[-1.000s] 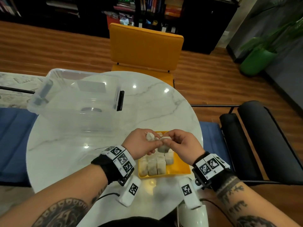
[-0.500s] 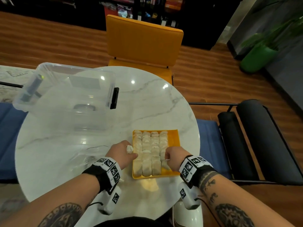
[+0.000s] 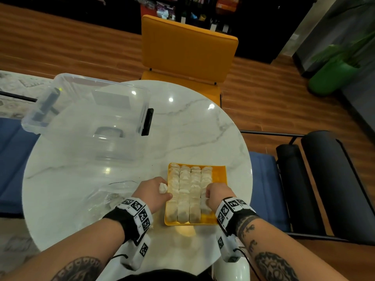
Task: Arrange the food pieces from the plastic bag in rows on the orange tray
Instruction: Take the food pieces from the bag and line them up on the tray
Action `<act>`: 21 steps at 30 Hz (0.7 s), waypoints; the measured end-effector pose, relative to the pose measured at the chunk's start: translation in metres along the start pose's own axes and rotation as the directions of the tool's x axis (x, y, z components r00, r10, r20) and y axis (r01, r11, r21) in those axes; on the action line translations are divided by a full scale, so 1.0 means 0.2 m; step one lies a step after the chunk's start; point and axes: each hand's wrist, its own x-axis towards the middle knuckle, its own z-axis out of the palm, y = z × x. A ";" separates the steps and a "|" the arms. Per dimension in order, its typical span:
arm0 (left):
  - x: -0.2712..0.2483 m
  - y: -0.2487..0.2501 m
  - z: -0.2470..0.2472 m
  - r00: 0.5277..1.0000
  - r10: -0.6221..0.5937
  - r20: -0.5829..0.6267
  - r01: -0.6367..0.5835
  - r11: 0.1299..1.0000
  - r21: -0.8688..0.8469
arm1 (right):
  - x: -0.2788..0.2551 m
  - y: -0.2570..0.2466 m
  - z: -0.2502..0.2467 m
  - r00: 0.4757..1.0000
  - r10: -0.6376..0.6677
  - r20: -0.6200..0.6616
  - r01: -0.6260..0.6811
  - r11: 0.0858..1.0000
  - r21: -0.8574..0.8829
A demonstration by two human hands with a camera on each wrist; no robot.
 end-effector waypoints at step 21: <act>-0.11 0.17 -0.13 0.969 0.120 0.215 0.094 0.629 -0.772 | -0.27 -0.06 -0.15 0.899 -0.122 -0.420 0.346 0.787 0.511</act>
